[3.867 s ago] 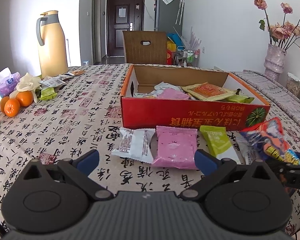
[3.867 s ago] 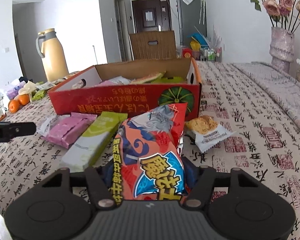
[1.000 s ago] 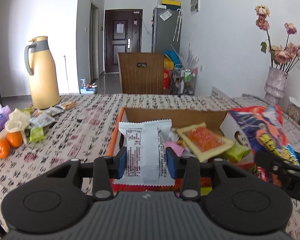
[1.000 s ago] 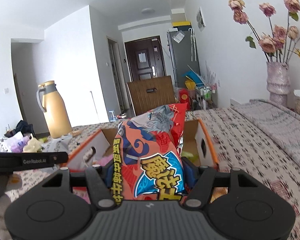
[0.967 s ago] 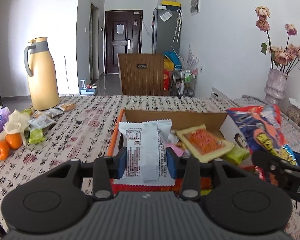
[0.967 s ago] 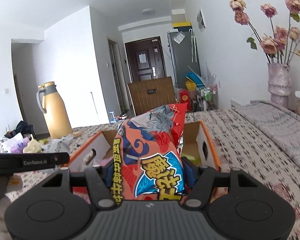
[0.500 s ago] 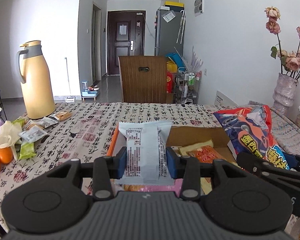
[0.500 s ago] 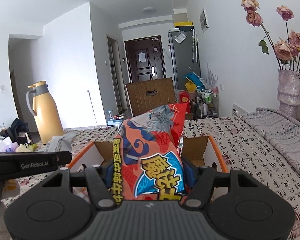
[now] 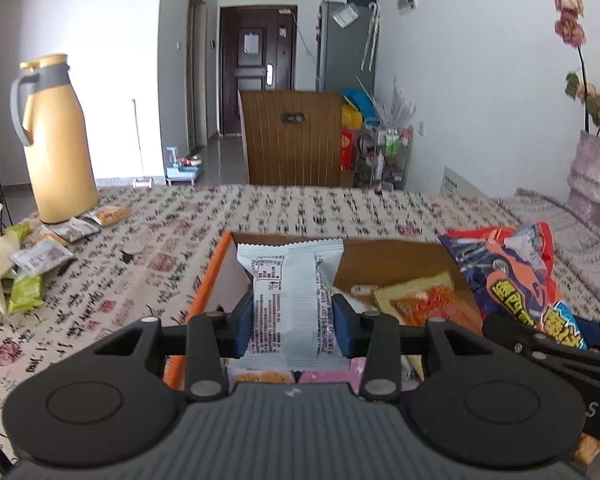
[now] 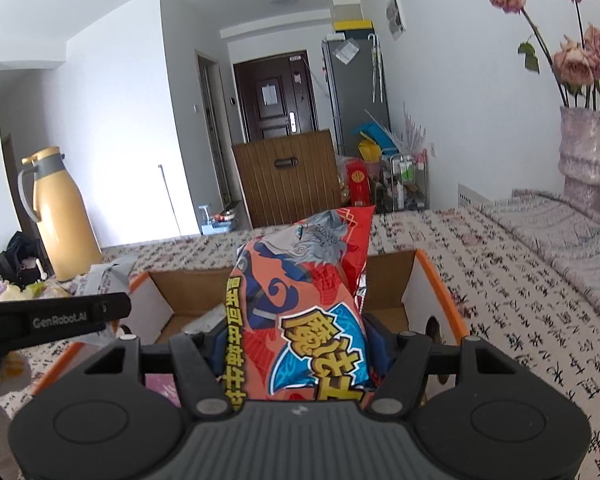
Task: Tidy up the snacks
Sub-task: 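Carry the white packet and chip bag into the box and open both grippers, then move both open grippers back over the remaining packets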
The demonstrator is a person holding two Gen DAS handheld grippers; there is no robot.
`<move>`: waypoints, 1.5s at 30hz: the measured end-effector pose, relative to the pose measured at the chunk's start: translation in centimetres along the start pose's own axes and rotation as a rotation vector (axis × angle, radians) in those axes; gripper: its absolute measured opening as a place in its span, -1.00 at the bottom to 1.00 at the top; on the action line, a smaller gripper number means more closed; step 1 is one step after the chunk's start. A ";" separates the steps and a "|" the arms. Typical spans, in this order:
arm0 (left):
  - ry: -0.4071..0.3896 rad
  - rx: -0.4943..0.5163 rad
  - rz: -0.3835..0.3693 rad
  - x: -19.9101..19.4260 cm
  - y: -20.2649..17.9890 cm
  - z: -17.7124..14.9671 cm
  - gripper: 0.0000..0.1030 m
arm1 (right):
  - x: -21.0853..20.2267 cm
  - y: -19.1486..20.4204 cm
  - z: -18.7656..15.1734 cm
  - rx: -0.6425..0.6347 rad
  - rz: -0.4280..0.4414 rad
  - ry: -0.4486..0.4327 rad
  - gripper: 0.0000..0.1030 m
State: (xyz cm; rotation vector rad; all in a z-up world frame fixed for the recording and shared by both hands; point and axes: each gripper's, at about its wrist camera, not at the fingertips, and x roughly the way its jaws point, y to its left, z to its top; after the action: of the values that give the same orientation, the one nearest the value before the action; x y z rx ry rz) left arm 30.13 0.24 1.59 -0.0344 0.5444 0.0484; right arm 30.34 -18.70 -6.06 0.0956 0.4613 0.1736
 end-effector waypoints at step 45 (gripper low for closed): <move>-0.098 -0.001 0.032 -4.7 0.7 -0.9 1.00 | -2.6 -1.5 0.6 0.042 -0.071 -0.024 1.00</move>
State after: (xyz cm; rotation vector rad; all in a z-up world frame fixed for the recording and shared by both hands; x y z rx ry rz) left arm 25.62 0.74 3.20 -0.0236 0.4465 0.0813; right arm 28.56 -20.68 -4.65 0.1225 0.4441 0.0934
